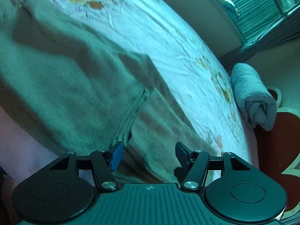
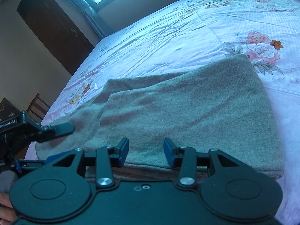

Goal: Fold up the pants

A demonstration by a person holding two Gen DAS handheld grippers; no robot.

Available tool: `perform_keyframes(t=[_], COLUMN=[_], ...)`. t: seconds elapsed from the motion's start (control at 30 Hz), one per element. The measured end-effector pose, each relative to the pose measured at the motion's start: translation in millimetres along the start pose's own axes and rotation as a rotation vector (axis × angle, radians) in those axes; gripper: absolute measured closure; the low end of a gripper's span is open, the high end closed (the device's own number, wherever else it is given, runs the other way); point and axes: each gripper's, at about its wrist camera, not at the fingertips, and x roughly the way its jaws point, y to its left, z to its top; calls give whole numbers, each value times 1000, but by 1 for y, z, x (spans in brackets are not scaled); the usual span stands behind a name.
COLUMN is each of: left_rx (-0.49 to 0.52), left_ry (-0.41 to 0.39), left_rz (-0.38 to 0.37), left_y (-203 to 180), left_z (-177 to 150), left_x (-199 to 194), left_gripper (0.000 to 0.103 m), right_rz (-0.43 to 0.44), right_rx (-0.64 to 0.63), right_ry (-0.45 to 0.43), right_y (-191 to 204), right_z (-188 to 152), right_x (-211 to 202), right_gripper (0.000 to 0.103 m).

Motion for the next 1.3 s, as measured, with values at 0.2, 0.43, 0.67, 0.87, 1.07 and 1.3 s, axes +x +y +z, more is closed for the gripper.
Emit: perform_keyframes(t=[0.2,0.43,0.67,0.87,1.07,1.3], left_rx=[-40,-62,-32,-35,61,89], left_ry=[22,29,-59,-63,-51,-131], left_rz=[-3,24,37,49,61,70], left_y=[3,1,5,18,8,11], left_z=[-3,1,-7,-16,-13,7], left_x=[22,36,24,17,23,-17], left_gripper=[56,59,95,95,94,31], right_rz=[7,8,5,7,16,12], right_rx=[2,5,-5,-14,-38,-185], right_ry=[-1,-1,-6,-2,16,15], right_y=[-2,-1,0,3,10,50], right_z=[0,0,-1,-1,1,4], right_x=[-2,-1,-1,-2,5,21], right_gripper=[68,68,68,68,66,90])
